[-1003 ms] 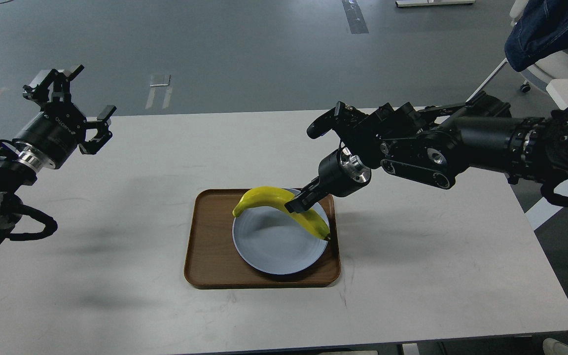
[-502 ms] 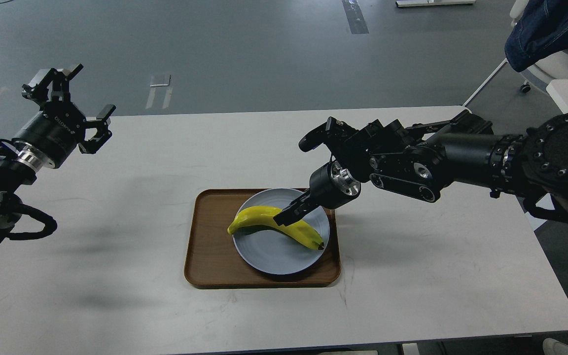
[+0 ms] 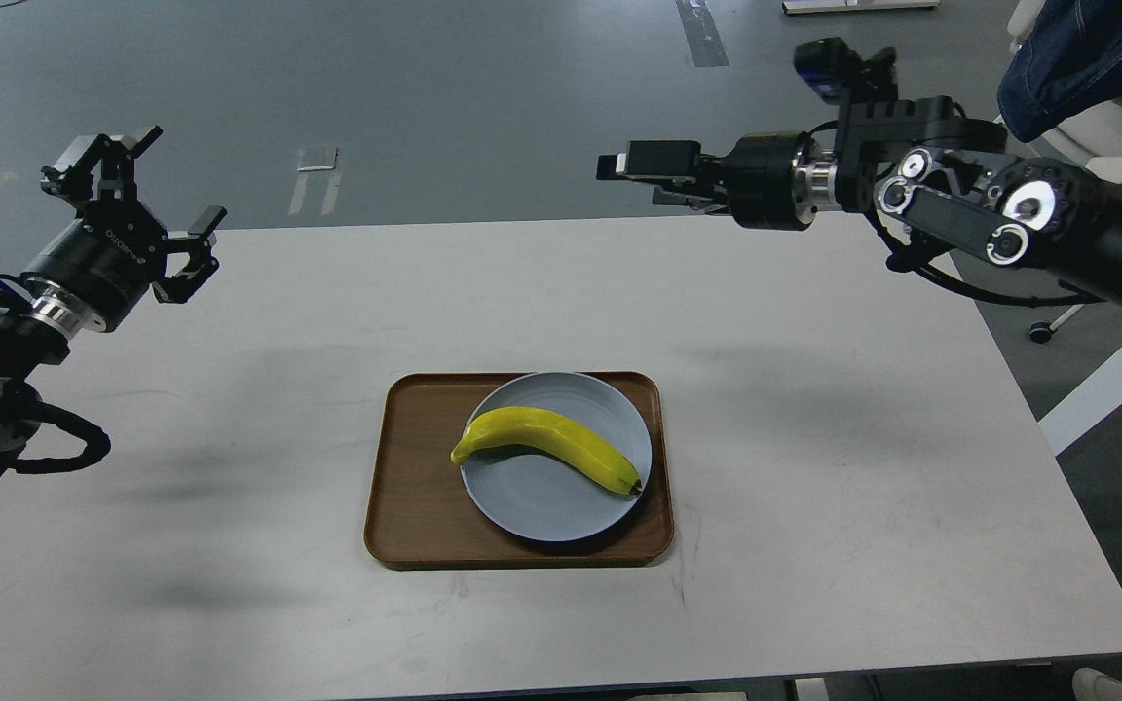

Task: Place banana on plate with both arms
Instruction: 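Open the right gripper and raise it away from the plate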

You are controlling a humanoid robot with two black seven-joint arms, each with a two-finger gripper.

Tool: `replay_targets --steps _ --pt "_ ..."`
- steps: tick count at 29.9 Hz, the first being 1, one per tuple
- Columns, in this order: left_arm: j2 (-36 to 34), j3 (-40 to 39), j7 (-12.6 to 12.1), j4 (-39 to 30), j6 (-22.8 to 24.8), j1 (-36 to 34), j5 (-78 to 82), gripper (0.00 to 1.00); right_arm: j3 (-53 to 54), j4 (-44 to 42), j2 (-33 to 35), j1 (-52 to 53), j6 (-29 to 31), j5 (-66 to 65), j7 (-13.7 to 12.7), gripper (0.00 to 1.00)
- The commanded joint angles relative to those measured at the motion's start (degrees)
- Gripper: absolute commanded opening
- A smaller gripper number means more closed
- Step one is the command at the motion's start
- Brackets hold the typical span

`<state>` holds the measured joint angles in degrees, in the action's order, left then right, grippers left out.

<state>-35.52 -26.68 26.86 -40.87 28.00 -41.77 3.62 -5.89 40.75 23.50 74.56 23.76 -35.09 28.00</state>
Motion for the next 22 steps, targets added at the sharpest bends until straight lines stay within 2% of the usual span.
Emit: replay_targets --steps 1,12,22 --pt "0.63 0.05 -0.05 0.0 0.0 0.11 0.07 0.98 8.93 -0.06 3.47 -8.61 -0.03 8.35 0.0 1.0" --pt "4.67 0.22 0.04 0.7 0.0 0.9 0.6 0.98 28.46 0.03 3.83 -30.07 -0.12 23.65 0.0 1.0" --pt "6.26 0.05 0.13 0.88 0.0 1.95 0.51 0.98 29.88 0.3 3.3 -32.81 0.05 25.51 0.0 1.0"
